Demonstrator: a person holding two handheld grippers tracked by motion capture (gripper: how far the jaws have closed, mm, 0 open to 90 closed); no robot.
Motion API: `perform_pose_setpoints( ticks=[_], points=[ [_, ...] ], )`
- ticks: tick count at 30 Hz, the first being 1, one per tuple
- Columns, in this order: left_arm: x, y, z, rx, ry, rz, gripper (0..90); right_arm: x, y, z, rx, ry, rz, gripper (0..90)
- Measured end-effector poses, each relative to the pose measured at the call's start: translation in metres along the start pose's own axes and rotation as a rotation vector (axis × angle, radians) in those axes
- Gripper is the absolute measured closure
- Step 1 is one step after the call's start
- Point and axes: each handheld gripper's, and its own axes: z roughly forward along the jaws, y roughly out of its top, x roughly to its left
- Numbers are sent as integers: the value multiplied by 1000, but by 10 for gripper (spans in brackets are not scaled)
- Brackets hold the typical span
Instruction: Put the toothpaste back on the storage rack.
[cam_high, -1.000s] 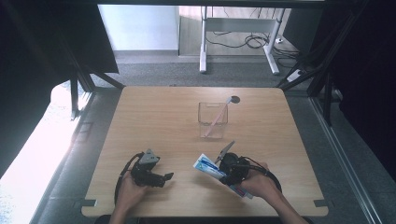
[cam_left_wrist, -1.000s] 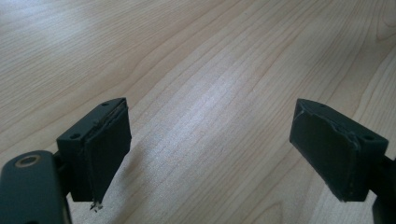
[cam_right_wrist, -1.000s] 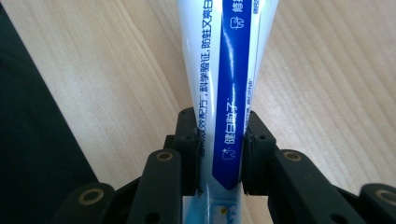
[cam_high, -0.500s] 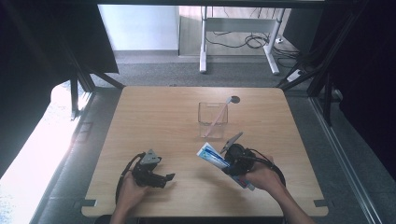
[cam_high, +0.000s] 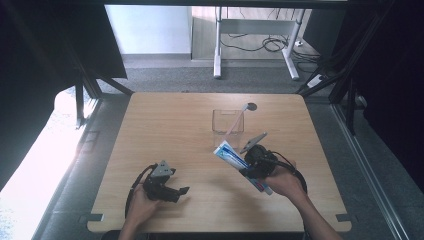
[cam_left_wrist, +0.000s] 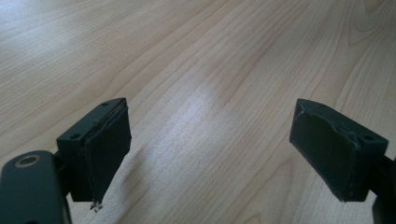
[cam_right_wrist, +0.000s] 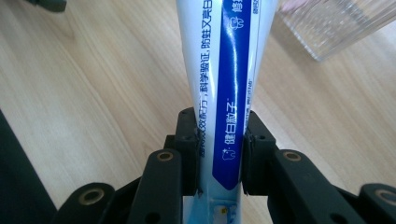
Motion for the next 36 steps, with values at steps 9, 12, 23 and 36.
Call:
perform_pose_setpoints(
  ticks=[9,12,23,36],
  points=[
    [0,0,1,7,-19,9,129,-10,6,-5,-48,-24,19,726],
    [0,-1,1,4,-16,5,129,-13,9,-5,-68,-32,26,726],
    [2,-1,-2,-7,-10,7,129,-27,20,-8,-135,-34,46,727],
    [1,-1,-1,-1,-16,5,129,-40,34,-6,-213,-82,75,726]
  ],
)
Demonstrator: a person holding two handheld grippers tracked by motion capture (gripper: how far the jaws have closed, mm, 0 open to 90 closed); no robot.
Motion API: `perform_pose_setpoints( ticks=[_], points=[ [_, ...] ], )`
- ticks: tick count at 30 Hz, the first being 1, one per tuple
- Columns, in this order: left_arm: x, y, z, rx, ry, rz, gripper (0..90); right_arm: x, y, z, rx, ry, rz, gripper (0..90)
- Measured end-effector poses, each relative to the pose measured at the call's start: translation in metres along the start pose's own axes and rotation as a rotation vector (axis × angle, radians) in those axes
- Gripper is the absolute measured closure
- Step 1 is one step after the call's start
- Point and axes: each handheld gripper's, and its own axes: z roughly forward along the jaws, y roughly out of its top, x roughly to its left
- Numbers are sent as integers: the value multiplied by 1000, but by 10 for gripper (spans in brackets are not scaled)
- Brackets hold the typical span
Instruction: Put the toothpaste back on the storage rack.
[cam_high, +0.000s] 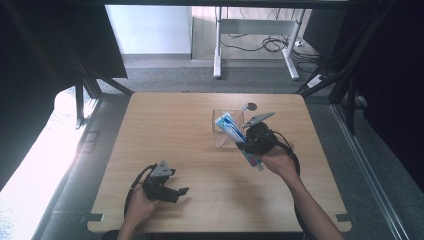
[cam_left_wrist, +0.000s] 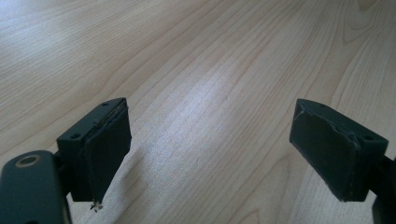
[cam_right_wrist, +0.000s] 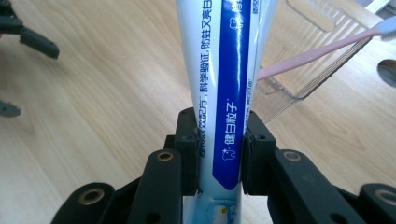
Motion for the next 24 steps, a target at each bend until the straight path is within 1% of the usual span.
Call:
perform_pose_setpoints(
  ticks=[6,8,15,24],
  points=[
    [0,0,0,-3,-6,-4,129,-6,5,3,-32,-18,24,726],
    [0,0,0,-4,-8,-5,129,-9,7,3,-40,-14,29,725],
    [0,0,1,-6,-11,0,129,-16,15,3,-67,-17,32,726],
    [-2,0,2,9,10,15,130,-24,26,3,-116,-17,47,726]
  ],
)
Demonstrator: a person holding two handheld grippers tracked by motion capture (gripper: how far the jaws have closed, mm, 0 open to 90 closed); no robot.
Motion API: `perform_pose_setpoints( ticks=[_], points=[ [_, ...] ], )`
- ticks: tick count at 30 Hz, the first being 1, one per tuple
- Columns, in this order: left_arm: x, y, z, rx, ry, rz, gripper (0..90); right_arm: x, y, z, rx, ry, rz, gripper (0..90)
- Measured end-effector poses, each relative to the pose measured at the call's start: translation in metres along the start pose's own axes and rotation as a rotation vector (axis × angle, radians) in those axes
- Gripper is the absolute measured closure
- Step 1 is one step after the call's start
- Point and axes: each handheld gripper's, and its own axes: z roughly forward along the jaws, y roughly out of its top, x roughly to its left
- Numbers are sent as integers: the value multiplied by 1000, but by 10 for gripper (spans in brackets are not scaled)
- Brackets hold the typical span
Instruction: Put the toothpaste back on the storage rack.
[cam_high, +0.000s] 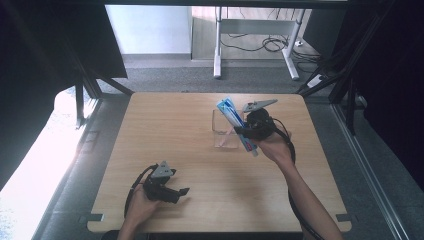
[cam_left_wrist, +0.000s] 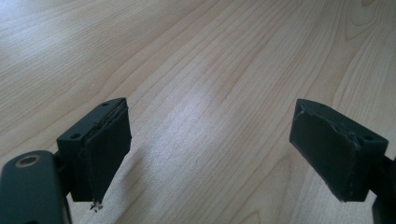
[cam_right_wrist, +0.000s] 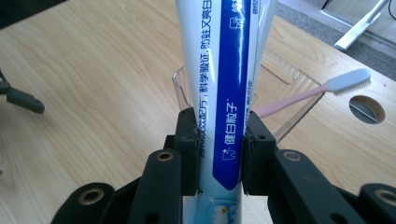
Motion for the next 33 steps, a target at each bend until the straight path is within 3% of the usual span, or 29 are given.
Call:
perform_pose_setpoints(
  ticks=[14,33],
  points=[
    [-1,1,0,17,27,27,131,-6,18,8,-59,2,9,726],
    [-3,1,1,15,12,32,131,-6,34,39,-103,33,32,726]
  ],
)
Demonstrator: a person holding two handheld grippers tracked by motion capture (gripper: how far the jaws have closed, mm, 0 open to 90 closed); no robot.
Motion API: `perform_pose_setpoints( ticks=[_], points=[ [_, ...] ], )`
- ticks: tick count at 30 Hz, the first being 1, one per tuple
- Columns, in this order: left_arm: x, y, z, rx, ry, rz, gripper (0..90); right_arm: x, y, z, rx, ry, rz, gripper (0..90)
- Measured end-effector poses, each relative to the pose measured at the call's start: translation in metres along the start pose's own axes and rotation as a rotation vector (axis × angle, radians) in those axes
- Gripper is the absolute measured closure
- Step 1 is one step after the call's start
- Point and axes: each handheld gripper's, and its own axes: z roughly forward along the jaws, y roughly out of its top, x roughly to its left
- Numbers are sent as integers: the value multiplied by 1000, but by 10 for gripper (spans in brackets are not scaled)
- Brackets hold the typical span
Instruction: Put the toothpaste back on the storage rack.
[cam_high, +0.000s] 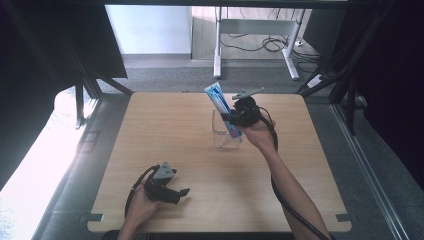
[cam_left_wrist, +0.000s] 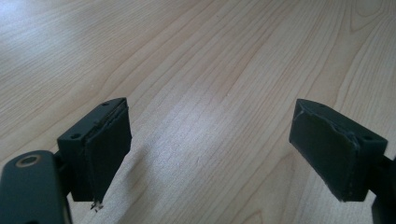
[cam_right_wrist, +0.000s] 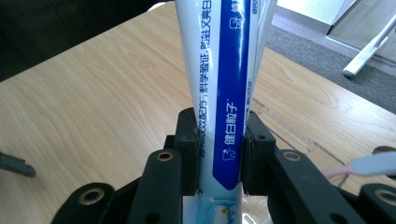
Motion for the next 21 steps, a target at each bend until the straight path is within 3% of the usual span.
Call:
perform_pose_setpoints(
  ticks=[21],
  points=[
    [1,0,-1,-12,-7,-5,131,-14,16,25,-61,-27,40,726]
  ],
)
